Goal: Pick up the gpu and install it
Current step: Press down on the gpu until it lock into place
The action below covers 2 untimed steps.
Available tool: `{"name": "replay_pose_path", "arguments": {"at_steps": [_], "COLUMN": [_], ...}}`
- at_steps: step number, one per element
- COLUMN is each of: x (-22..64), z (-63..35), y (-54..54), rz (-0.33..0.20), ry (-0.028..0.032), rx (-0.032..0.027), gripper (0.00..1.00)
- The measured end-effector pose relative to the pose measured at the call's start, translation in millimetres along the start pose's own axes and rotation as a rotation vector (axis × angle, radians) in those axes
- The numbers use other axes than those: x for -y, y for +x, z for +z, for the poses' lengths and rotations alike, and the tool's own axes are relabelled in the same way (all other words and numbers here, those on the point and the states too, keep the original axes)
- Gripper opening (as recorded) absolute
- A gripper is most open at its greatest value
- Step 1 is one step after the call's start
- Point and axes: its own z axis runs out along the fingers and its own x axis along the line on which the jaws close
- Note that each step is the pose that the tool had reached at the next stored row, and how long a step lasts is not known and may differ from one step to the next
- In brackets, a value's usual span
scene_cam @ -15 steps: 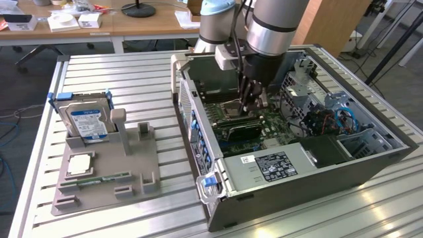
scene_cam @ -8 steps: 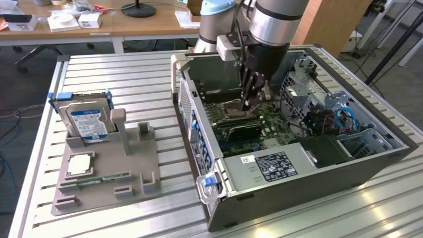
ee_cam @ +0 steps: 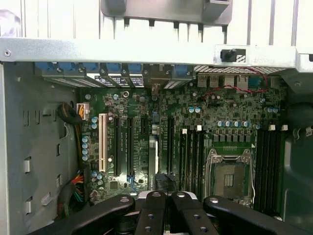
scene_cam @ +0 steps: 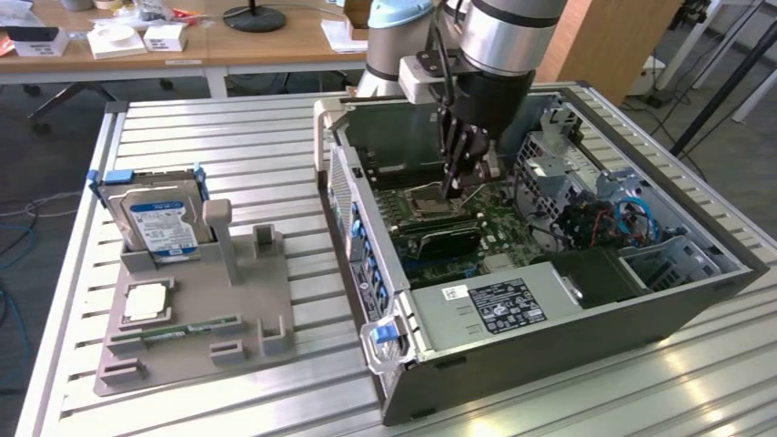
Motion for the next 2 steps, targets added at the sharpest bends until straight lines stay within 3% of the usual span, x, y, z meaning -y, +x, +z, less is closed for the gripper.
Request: {"name": "replay_pose_path", "arguments": {"at_steps": [2], "x": [0.0], "z": [0.0], "y": [0.0], "rz": [0.0], "ry": [0.0], "rx": [0.0], "gripper": [0.1]}}
